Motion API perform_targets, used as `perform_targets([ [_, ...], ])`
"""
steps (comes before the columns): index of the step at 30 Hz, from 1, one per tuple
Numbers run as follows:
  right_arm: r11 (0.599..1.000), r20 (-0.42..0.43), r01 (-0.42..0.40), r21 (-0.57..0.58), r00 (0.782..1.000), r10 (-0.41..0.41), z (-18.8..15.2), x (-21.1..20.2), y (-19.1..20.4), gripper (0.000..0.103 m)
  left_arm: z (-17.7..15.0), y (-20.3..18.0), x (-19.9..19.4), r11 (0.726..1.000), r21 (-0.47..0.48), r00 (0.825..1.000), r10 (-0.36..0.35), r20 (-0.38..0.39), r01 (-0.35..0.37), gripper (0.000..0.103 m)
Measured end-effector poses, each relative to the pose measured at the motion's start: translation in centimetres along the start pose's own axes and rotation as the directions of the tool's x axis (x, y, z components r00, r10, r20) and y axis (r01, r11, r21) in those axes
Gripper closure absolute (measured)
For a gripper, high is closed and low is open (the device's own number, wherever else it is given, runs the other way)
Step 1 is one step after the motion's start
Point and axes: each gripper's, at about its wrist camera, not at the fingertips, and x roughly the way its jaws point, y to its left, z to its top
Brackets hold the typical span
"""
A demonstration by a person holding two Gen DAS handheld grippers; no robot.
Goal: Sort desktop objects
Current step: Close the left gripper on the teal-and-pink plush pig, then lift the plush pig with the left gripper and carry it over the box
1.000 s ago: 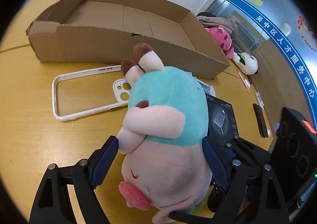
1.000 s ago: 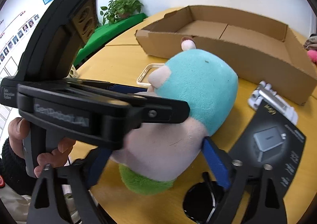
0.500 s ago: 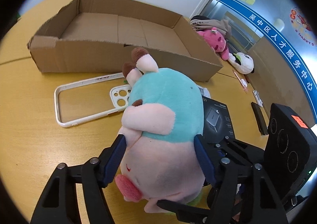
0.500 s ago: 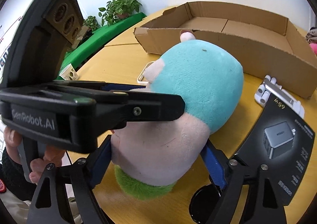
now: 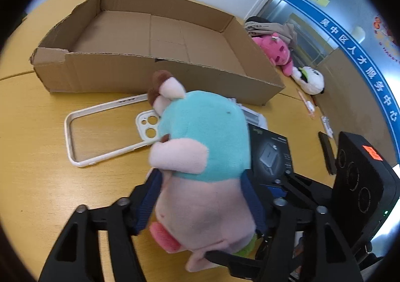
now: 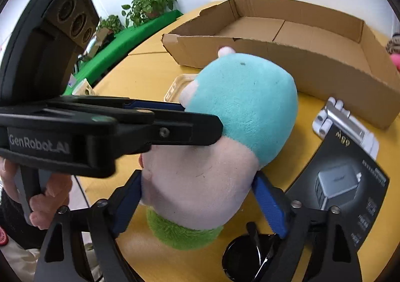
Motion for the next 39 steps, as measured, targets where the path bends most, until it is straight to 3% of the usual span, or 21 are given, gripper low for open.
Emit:
perform_targets([
  [2,1.0,-0.003,-0.002,0.012,1.0,0.002,-0.1,0.0,-0.3,0.009,0.3,0.5,0.2,1.0,-0.026,1.0,-0.005,-0.01,0.005,0.025],
  [8,0.999,-0.004,0.042,-0.029,0.999,-0.042,-0.3,0.5,0.6,0.006,0.3,2.4,1.6,0.988,-0.1,0.991,-0.124,-0.05,0.119,0.021],
  [15,0.995,0.017,0.076,-0.057,0.997,-0.075,-0.9,0.5,0.9,0.012,-0.5,0.2,1.1,0.995,0.032,0.995,-0.094,-0.038,0.095,0.023],
  [22,0.991,0.031,0.105,-0.085,0.994,-0.103,-0.6,-0.7,1.3,0.015,-0.1,-1.3,-0.2,0.993,0.094,0.998,-0.07,0.01,0.069,0.025],
  [32,0.976,0.167,0.158,-0.153,0.977,-0.132,4.6,-6.9,1.2,0.021,5.4,-3.7,-5.6,0.981,0.159,0.983,-0.129,0.13,0.108,0.028],
  [39,0.949,0.269,0.229,-0.219,0.949,-0.167,9.2,-11.1,1.7,0.022,9.9,-6.5,-9.7,0.969,0.236,0.966,-0.123,0.227,0.068,0.029],
])
